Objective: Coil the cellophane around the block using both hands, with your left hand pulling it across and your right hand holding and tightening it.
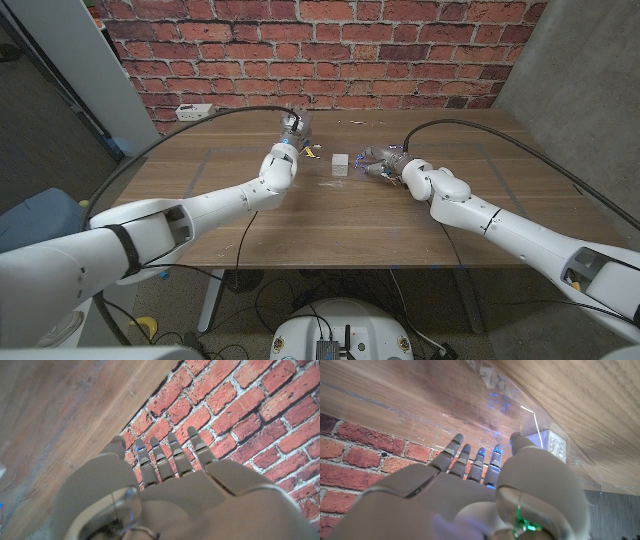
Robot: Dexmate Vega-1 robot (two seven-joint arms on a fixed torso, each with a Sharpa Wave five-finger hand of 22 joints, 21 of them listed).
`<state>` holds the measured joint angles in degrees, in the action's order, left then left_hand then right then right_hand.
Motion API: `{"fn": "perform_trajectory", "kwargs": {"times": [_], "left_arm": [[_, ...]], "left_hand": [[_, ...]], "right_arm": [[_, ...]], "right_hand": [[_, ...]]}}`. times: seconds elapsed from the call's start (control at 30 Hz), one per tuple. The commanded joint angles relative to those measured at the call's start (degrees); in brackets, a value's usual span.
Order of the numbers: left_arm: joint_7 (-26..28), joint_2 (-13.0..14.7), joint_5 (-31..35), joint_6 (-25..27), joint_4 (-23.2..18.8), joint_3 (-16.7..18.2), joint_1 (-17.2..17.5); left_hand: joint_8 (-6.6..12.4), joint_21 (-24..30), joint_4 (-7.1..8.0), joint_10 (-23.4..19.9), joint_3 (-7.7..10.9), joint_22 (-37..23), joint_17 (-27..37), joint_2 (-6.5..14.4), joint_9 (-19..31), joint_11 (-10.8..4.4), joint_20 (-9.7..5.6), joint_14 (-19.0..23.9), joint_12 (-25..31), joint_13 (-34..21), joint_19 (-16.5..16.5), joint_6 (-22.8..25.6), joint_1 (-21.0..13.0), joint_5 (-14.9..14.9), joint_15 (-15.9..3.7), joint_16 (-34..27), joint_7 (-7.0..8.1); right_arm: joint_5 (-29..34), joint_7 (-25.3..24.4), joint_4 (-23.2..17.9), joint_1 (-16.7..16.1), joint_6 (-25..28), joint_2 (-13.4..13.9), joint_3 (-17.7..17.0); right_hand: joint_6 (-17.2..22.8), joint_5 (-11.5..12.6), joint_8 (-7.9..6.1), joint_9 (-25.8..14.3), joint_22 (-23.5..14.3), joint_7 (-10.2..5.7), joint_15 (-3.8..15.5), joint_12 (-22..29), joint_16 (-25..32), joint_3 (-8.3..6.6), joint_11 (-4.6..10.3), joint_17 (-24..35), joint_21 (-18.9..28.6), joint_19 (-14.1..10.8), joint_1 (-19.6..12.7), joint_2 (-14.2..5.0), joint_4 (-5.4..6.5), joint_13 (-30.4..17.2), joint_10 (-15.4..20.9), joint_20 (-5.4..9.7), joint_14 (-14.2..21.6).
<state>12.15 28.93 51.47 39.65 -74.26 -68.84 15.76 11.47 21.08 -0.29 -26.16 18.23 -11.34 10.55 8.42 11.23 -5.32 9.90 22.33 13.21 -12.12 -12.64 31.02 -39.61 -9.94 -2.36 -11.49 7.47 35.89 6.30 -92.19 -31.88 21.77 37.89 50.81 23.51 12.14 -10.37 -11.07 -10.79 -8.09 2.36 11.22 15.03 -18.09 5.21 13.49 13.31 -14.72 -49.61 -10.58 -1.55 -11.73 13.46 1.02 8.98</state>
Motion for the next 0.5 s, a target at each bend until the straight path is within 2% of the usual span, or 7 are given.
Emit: {"fn": "perform_trajectory", "kwargs": {"times": [0.03, 0.1, 0.13, 0.23, 0.37, 0.47, 0.5], "left_arm": [[-8.1, 9.7, -7.3, -9.1, -22.3, 11.9, 8.3], [-9.0, 10.3, -8.2, -10.2, -23.5, 13.4, 9.4], [-10.3, 10.8, -8.3, -10.4, -24.4, 13.9, 9.7], [-13.5, 12.2, -8.0, -11.1, -27.0, 15.2, 10.6], [-15.9, 13.6, -4.4, -10.4, -29.7, 15.8, 12.1], [-17.7, 14.0, -0.7, -9.5, -30.8, 15.8, 12.9], [-18.5, 14.2, 0.3, -9.3, -31.2, 15.9, 13.1]], "left_hand": [[-0.38, -0.9, 2.78, 0.7, -2.21, -0.1, 0.2, -1.5, -0.2, 0.98, 0.60, -0.9, -0.5, 0.1, 1.8, 0.0, 5.5, 0.2, 0.48, 0.4, -0.86], [-0.71, -1.4, 4.14, 1.5, -3.77, 0.0, 0.2, -2.7, -0.4, 1.71, 1.06, -1.7, -0.9, 0.2, 2.6, -0.8, 8.5, 0.0, 0.90, 0.5, -1.81], [-0.81, -1.9, 5.09, 2.0, -5.28, 0.0, 0.2, -4.1, -0.4, 1.90, 1.46, -2.4, -1.1, 0.2, 3.3, -1.2, 11.0, -0.3, 1.53, 0.6, -2.07], [-0.91, -3.1, 6.13, 3.8, -8.10, 0.1, 0.1, -7.3, -0.6, 2.12, 2.33, -5.0, -1.6, 0.5, 5.0, -2.4, 14.8, -1.0, 2.99, 1.1, -2.68], [-0.85, -3.7, 6.16, 4.4, -9.50, 0.2, 0.0, -9.2, -0.6, 2.23, 2.46, -5.6, -1.7, 0.5, 5.7, -2.6, 16.1, -1.4, 3.34, 1.0, -3.02], [-1.32, -3.9, 5.44, 5.4, -10.36, 0.2, -0.1, -11.1, -0.6, 2.26, 2.40, -5.9, -1.9, 0.6, 5.5, -4.8, 16.0, -1.9, 3.44, 0.9, -1.69], [-1.26, -4.0, 4.72, 6.1, -10.46, 0.2, -0.1, -11.7, -0.6, 2.44, 2.37, -6.0, -2.0, 0.7, 5.1, -5.8, 15.2, -2.3, 3.43, 0.8, -1.47]], "right_arm": [[-0.1, 0.4, 0.8, 0.5, 1.2, -0.8, 0.7], [0.0, 0.5, 0.8, 0.6, 1.4, -0.8, 1.0], [0.1, 0.5, 0.8, 0.7, 1.4, -0.8, 1.1], [0.3, 0.7, 0.8, 0.8, 1.8, -1.0, 1.4], [0.4, 0.9, 0.5, 0.8, 2.2, -1.0, 1.6], [0.6, 1.0, 0.1, 0.8, 2.7, -1.0, 1.7], [0.7, 1.0, -0.2, 0.7, 2.9, -0.9, 1.7]], "right_hand": [[-0.5, -0.1, -0.18, -0.1, -0.1, -0.01, 6.45, 0.0, 0.0, 0.25, 0.19, 0.2, -0.2, -0.1, 0.7, -0.02, 0.14, -0.1, -0.2, 0.06, -0.3], [-0.5, -0.1, -0.19, -0.1, -0.1, 0.01, 6.42, 0.0, 0.0, 0.26, 0.16, 0.2, -0.2, 0.0, 0.8, -0.04, 0.19, -0.1, -0.3, 0.10, -0.3], [-0.6, -0.1, -0.20, -0.1, -0.1, -0.04, 6.51, 0.0, 0.0, 0.26, 0.24, 0.2, -0.2, 0.1, 0.9, -0.09, 0.23, -0.1, -0.3, 0.22, -0.4], [-0.7, -0.1, -0.21, -0.1, -0.1, 0.05, 6.45, 0.1, 0.0, 0.25, 0.27, 0.3, -0.2, 0.1, 1.0, -0.11, 0.26, -0.1, -0.3, 0.21, -0.3], [-1.0, -0.2, -0.18, -0.1, -0.1, 0.00, 6.46, 0.0, 0.0, 0.21, 0.32, 0.3, -0.2, 0.1, 1.1, -0.15, 0.27, -0.1, -0.5, 0.29, -0.5], [-1.2, -0.2, -0.18, -0.1, -0.1, 0.07, 6.39, 0.1, 0.1, 0.19, 0.20, 0.3, -0.2, 0.1, 1.1, -0.15, 0.27, -0.1, -0.6, 0.25, -0.5], [-1.3, -0.2, -0.16, -0.1, -0.1, -0.02, 6.44, 0.1, 0.1, 0.18, 0.22, 0.3, -0.2, 0.2, 1.2, -0.16, 0.28, -0.1, -0.6, 0.30, -0.5]]}}
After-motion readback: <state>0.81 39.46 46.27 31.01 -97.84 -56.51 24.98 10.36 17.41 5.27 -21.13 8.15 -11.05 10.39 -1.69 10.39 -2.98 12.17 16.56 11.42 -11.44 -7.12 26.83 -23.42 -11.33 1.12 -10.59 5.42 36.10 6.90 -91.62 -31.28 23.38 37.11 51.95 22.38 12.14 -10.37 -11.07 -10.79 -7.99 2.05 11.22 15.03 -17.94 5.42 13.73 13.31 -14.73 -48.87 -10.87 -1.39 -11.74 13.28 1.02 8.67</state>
